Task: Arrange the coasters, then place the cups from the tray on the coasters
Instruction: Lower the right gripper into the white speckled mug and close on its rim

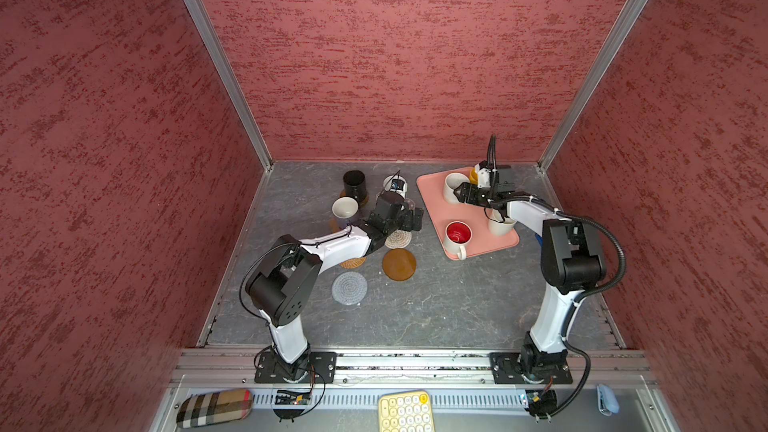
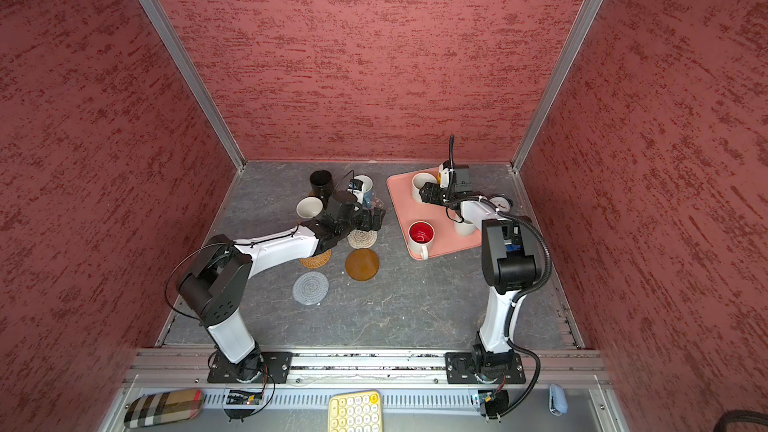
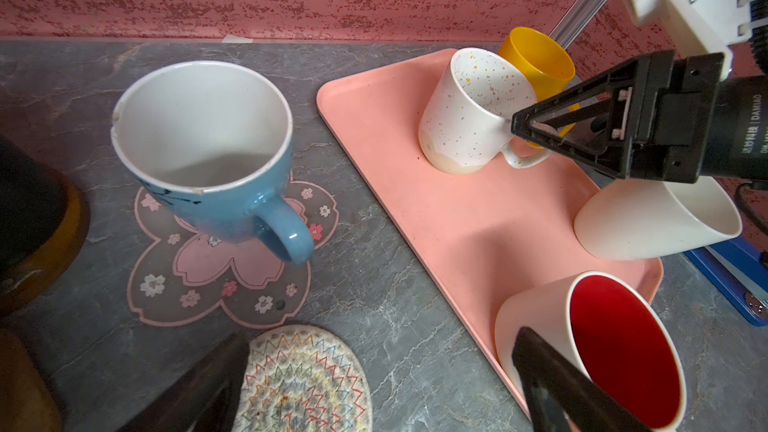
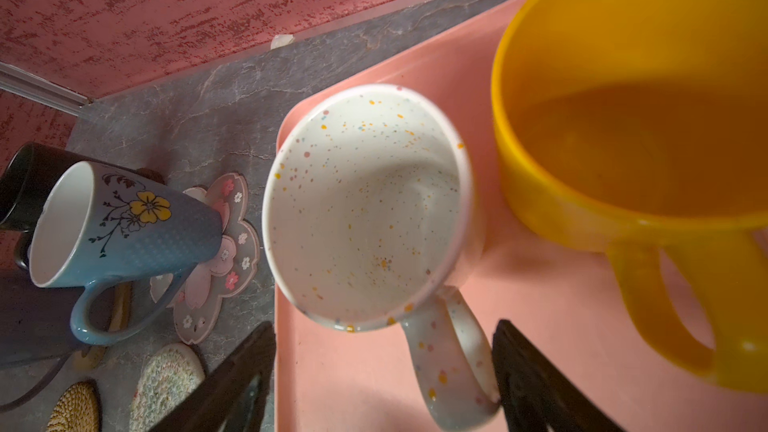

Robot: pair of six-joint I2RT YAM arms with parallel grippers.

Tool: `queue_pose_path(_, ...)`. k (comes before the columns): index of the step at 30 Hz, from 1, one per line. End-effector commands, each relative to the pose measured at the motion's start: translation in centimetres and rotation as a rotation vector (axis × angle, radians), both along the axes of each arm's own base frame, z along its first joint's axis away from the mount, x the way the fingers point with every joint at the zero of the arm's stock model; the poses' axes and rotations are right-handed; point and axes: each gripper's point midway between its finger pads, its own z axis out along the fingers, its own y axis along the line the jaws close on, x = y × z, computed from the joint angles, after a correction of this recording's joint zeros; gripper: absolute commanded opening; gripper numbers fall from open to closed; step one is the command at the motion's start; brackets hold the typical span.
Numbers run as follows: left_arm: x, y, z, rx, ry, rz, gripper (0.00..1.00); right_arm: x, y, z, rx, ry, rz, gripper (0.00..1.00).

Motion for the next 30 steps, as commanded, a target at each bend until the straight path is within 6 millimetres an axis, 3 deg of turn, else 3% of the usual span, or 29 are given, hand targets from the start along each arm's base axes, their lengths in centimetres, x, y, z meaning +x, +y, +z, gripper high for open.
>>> queue_pose_path(1,0.0,0.1,0.4,0.007,-0.023,0.000,1.00,0.3,1.1,1.3,-0.005,-0.026,0.042,0.81)
queue_pose_path(12,0.0,0.0,0.3,0.006,-0.018,-0.001,1.00,-0.7,2.3,0.6,-0.068,-0.015,0.070,0.78)
queue_pose_path(26,0.2,0.3,-0.2,0.024,-0.017,0.016,1.00,0.3,1.4,-0.9,-0.183,0.001,-0.019,0.58)
queue_pose_path(30,0.4,0.9,-0.2,0.032,-0.028,0.043,1.00,0.4,1.5,-1.5,-0.194,0.016,-0.013,0.57)
